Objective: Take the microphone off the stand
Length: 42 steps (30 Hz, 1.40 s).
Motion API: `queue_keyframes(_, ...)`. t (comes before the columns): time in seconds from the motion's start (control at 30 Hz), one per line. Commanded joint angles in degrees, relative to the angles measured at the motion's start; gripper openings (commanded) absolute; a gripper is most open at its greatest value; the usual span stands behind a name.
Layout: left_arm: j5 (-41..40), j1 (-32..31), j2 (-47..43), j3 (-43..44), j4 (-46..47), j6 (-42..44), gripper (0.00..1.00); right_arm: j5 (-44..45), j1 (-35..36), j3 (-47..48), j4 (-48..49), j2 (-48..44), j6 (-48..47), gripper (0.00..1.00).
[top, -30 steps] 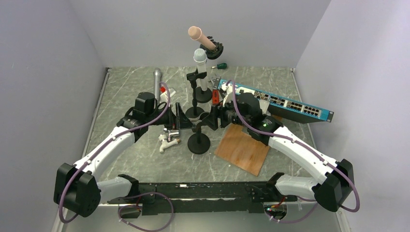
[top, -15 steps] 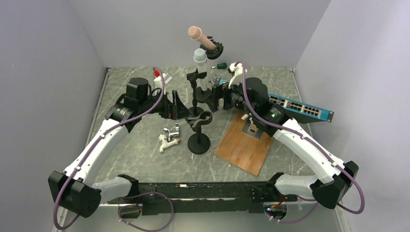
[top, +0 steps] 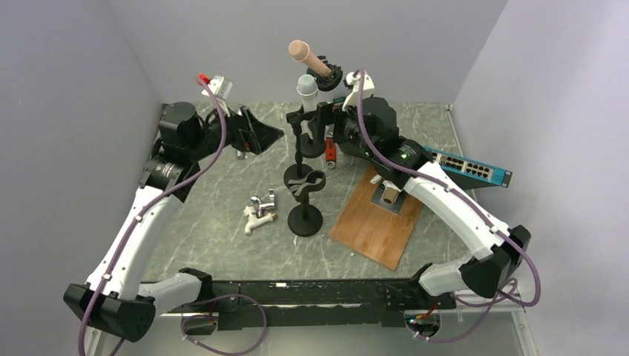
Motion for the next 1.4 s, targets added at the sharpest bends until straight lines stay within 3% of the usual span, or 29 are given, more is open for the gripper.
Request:
queue_keyframes(0.0,-8.4,0.4,-3.5,-3.6,13.2,0.1,0.99,-0.6,-0.3,2.5,5.3,1.9,-2.3,1.0)
queue_keyframes(0.3,-17.2,0.8,-11.3,-13.9,16.3,5.6,0.99,0.1,-0.3,5.0,8.8,6.7,-4.1,1.0)
queue_keyframes(0.6,-18.9,-1.3,-12.4,-13.6,13.0,13.6,0.99,1.2,-0.3,6.0,17.0,10.9,-7.5,0.99)
queue_keyframes(0.87,-21.2,-3.7,-11.7,-14.2,12.8,15.8,0.99,0.5,-0.2,3.4,26.5,13.2,-9.4,0.87)
queue_keyframes(1.07,-18.8,-3.9,-10.7,-13.8,12.6,15.4,0.99,1.8,0.6,5.6,26.3,16.6,-13.2,0.8)
queue_keyframes(1.23,-17.3,-3.9,-10.0,-14.2,13.3,14.7,0.99,3.6,1.6,3.8,28.4,16.0,-14.7,0.62)
queue_keyframes(1.37,-18.9,-3.9,-9.3,-14.5,13.3,13.6,1.0,5.1,2.1,2.1,29.4,14.9,-16.4,0.35)
